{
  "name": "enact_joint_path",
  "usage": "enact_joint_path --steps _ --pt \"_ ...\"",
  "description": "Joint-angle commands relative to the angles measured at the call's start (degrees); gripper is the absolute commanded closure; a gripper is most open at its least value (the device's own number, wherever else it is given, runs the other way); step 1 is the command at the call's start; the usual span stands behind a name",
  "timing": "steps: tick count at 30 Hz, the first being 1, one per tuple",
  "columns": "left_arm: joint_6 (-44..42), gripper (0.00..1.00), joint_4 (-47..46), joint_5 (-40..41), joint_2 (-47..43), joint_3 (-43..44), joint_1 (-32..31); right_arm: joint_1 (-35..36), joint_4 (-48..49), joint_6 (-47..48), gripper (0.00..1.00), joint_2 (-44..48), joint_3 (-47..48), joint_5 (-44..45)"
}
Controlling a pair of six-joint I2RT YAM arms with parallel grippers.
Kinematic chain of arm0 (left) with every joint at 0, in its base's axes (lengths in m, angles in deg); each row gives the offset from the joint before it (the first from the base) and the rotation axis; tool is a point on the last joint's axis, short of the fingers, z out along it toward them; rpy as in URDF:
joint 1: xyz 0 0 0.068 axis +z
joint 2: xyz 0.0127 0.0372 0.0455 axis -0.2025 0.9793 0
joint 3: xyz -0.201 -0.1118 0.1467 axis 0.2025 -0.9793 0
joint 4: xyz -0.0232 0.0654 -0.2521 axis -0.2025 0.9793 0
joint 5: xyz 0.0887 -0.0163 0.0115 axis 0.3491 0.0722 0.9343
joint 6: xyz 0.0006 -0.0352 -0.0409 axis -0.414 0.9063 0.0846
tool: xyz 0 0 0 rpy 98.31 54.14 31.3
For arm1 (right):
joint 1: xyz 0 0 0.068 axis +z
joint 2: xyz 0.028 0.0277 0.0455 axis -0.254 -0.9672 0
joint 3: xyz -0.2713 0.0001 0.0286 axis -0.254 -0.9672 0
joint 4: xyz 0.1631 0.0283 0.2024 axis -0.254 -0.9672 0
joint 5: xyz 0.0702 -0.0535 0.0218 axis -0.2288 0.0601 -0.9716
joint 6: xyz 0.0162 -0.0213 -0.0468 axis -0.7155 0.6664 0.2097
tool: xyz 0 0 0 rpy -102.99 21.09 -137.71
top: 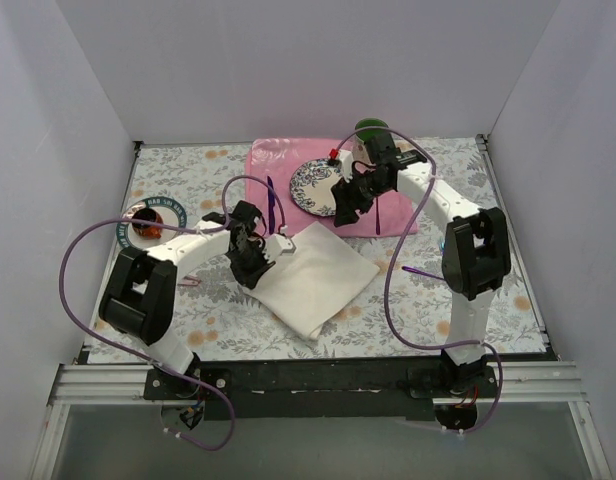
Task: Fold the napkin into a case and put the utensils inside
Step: Pick up the crumpled napkin from the center of the board.
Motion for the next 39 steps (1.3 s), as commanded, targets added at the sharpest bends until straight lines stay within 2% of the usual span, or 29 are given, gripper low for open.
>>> enact_joint_path --steps 1,3,7,8,10,11,15,17,19,22,23,31,34,37,39 --pt "-11.0 1.00 2.0 1.1 -2.5 -3.6 1.7 2.3 5.2 -4.7 0.34 -2.6 3.0 -1.0" --pt "-11.9 0.99 -2.0 4.0 -3.9 -5.8 1.6 3.9 7.4 -6.2 0.35 -3.3 2.1 0.8" --pt "-10.0 0.86 -5.6 5.9 -3.0 -5.0 2.3 5.8 4.6 -5.2 0.44 -5.3 2.4 2.1" --pt "-8.2 0.77 -5.3 5.0 -2.4 -3.9 2.7 6.1 3.7 -4.5 0.48 -5.3 1.7 2.0" --pt "-6.2 0.73 -3.9 3.2 -0.2 -1.1 5.1 6.8 2.9 -2.2 0.56 -4.1 -2.6 2.2" --pt "-4.5 0.67 -3.2 0.8 0.8 1.7 6.0 7.4 3.1 -1.2 0.58 -2.8 -4.3 2.5" --pt "1.0 0.62 -0.7 -4.9 6.2 9.4 12.0 9.9 3.4 3.8 0.63 -0.8 -11.3 6.7" --pt "3.0 0.58 0.7 -7.2 7.6 11.8 13.6 11.5 5.1 4.6 0.68 -0.1 -14.7 8.0" --pt "5.4 0.46 1.6 -9.7 9.1 14.2 15.3 12.3 6.2 4.8 0.69 0.1 -16.4 9.6" --pt "8.1 0.42 1.9 -11.6 9.9 16.0 17.1 14.0 6.6 5.4 0.73 -0.8 -17.9 10.5" --pt "8.6 0.34 1.9 -12.1 10.1 16.3 17.5 14.9 6.2 5.8 0.73 -0.9 -18.2 10.5" --pt "10.2 0.30 2.9 -13.9 10.1 17.0 19.0 21.0 0.2 10.6 0.73 5.0 -27.2 5.3" --pt "9.8 0.30 3.4 -15.0 9.9 16.3 19.0 22.4 -4.3 13.8 0.71 7.8 -28.9 -1.6" --pt "9.5 0.30 3.4 -15.4 8.9 15.0 19.0 21.8 -7.8 14.2 0.68 9.5 -26.9 -6.0" --pt "9.5 0.30 3.0 -15.4 7.6 14.1 19.1 17.5 -7.3 11.4 0.66 11.1 -23.2 -8.1"
